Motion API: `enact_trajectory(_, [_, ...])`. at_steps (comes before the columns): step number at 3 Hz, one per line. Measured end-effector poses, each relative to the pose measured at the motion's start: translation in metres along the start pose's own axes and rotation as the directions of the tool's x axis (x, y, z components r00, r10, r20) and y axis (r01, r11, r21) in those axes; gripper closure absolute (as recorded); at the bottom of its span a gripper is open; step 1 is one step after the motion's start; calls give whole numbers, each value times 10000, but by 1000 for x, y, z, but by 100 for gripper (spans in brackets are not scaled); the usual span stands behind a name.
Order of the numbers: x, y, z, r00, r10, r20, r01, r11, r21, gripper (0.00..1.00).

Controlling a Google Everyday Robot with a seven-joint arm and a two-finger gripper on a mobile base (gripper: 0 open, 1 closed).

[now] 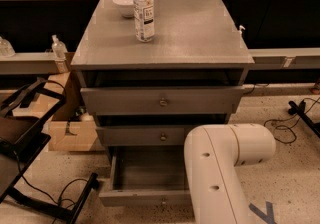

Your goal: Open bottom drawer

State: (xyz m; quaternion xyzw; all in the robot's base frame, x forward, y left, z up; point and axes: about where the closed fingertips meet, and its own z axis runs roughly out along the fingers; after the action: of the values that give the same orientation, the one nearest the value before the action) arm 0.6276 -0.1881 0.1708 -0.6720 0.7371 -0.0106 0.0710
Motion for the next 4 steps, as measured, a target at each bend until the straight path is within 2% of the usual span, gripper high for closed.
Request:
enact_trajectory(1, [0,3,2,10000,-2,-2,1,10000,-45,45])
enact_trajectory(3, [0,6,5,10000,-3,-5,3,9999,-106,92])
enact_trajectory(4, [-1,11,12,10000,10,81,-8,9997,-237,100])
